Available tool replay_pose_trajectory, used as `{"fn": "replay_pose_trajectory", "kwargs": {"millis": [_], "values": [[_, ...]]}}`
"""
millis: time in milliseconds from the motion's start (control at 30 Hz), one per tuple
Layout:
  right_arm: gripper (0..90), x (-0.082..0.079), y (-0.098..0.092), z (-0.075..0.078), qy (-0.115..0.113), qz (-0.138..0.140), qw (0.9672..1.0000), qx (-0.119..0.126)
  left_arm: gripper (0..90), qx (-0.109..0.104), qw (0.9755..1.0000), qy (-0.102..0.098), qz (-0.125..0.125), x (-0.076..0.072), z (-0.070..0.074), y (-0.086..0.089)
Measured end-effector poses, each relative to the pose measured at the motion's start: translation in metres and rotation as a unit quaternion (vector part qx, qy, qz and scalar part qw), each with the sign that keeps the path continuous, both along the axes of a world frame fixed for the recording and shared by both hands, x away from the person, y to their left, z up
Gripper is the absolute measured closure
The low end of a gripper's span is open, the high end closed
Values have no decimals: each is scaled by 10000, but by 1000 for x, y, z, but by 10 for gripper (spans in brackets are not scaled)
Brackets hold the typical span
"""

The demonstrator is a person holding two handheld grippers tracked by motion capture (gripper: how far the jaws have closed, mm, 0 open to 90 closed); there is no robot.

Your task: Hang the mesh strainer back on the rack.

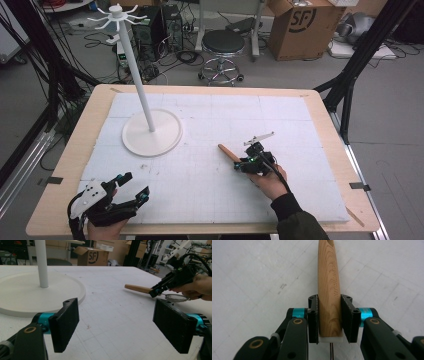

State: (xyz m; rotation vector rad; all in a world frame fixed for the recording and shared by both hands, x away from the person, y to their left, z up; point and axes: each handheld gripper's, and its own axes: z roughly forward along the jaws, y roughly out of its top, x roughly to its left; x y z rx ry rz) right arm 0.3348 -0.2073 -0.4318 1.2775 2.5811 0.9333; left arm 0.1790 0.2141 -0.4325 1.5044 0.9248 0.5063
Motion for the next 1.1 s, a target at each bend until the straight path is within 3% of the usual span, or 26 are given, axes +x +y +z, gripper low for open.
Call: {"fn": "replay_pose_trajectory", "kwargs": {"millis": [167, 267, 400, 567, 700, 767, 800, 867, 900, 933, 967, 1033, 1067, 1100], "values": [[706, 2, 4, -2, 51, 103, 9998, -147, 216, -5, 10000, -2, 0, 0, 0, 1], [709, 5, 3, -1, 214, 94, 9997, -113, 216, -2, 10000, -2, 13, 0, 0, 0], [713, 5, 5, 1, 138, 186, 9995, -221, 216, 4, 10000, -4, 22, 0, 0, 1], [713, 4, -3, 9, 120, 73, 9998, 165, 216, 2, 10000, 0, 31, 0, 0, 1], [713, 2, -8, 16, -97, 56, 9992, 395, 216, 24, 10000, -4, 33, 0, 0, 1], [712, 1, -11, 24, -243, 44, 9968, 754, 216, 17, 10000, 2, 19, 0, 0, 0], [712, 1, -11, 24, -243, 44, 9968, 754, 216, 27, 10000, 5, 16, 0, 0, 0], [712, 1, -13, 30, -318, 16, 9945, 994, 216, 31, 10000, 10, 14, 0, 0, 0], [712, 0, -16, 36, -458, -32, 9897, 1357, 216, 33, 10000, 10, 17, 0, 0, 0], [712, 0, -16, 36, -458, -32, 9897, 1357, 216, 29, 10000, 13, 22, 0, 0, 0], [712, -1, -18, 43, -639, -79, 9830, 1722, 216, 27, 10000, 9, 21, 0, 0, 0], [712, 0, -19, 49, -778, -88, 9758, 2044, 216, 29, 10000, 12, 28, 0, 0, 0], [712, 0, -19, 49, -778, -88, 9758, 2044, 216, 32, 10000, 16, 26, 0, 0, 1], [712, 0, -18, 56, -905, -67, 9677, 2354, 216, 30, 10000, 16, 26, 0, 0, 1]]}}
